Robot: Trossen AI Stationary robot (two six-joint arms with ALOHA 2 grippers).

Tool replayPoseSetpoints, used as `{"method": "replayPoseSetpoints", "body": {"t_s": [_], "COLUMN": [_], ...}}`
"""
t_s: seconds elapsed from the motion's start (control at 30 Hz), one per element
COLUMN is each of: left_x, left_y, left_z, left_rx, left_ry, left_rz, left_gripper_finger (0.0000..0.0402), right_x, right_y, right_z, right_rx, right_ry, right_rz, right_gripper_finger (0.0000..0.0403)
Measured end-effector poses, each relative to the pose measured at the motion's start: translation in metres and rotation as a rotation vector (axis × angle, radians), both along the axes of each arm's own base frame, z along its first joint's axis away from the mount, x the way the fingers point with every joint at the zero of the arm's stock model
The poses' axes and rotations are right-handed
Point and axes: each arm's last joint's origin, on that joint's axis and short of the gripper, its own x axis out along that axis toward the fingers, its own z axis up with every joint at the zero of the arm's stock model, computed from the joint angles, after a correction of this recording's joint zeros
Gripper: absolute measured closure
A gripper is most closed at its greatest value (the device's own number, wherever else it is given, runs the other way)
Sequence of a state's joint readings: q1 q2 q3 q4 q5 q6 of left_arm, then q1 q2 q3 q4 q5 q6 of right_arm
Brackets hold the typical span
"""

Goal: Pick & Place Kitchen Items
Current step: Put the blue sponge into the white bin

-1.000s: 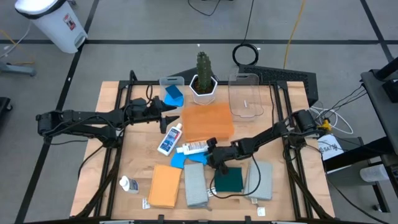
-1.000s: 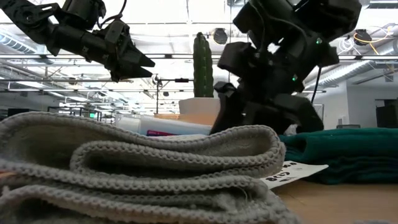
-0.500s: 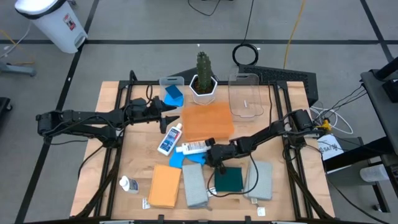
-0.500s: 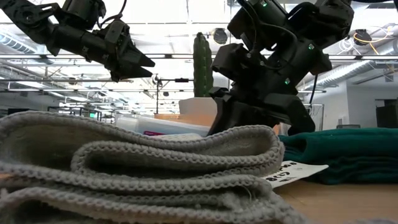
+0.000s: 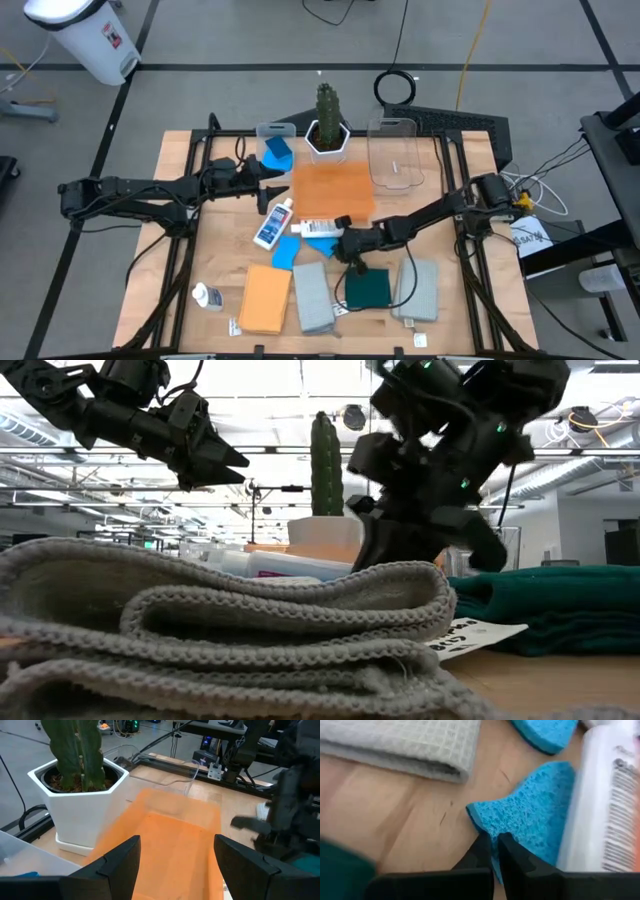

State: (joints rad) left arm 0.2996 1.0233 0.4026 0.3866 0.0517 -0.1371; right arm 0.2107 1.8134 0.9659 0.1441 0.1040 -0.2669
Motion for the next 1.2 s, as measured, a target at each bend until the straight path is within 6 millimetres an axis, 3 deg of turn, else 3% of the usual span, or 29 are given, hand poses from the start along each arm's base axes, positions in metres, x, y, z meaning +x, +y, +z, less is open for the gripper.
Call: {"method": "replayPoseSetpoints", "body": {"t_s": [0.43,0.83,1.03,1.2], "left_x": [0.000,0.000,0.000,0.000], "left_y": [0.000,0.000,0.000,0.000], "left_z": [0.000,0.001,0.001,0.001], "left_rx": [-0.001,-0.015,-0.017,-0.017], "left_ry": [-0.001,-0.012,-0.012,-0.011], "left_rz": [-0.001,0.001,0.001,0.001], "left_gripper_finger": [0.0144,0.0144,0.0144,0.0144], "right_x": [-0.009,-0.016,-0.019,-0.011], "right_y": [0.022,0.024,0.025,0.028], "right_z": [0.051,0.091,0.091,0.066], "right_rx": [0.094,0.262,0.259,0.235], "right_ry": [-0.190,-0.355,-0.329,-0.257], "right_rz": [0.033,-0.034,-0.033,-0.027], "right_gripper_finger": [0.0403,0.0402,0.0402,0.0367]}}
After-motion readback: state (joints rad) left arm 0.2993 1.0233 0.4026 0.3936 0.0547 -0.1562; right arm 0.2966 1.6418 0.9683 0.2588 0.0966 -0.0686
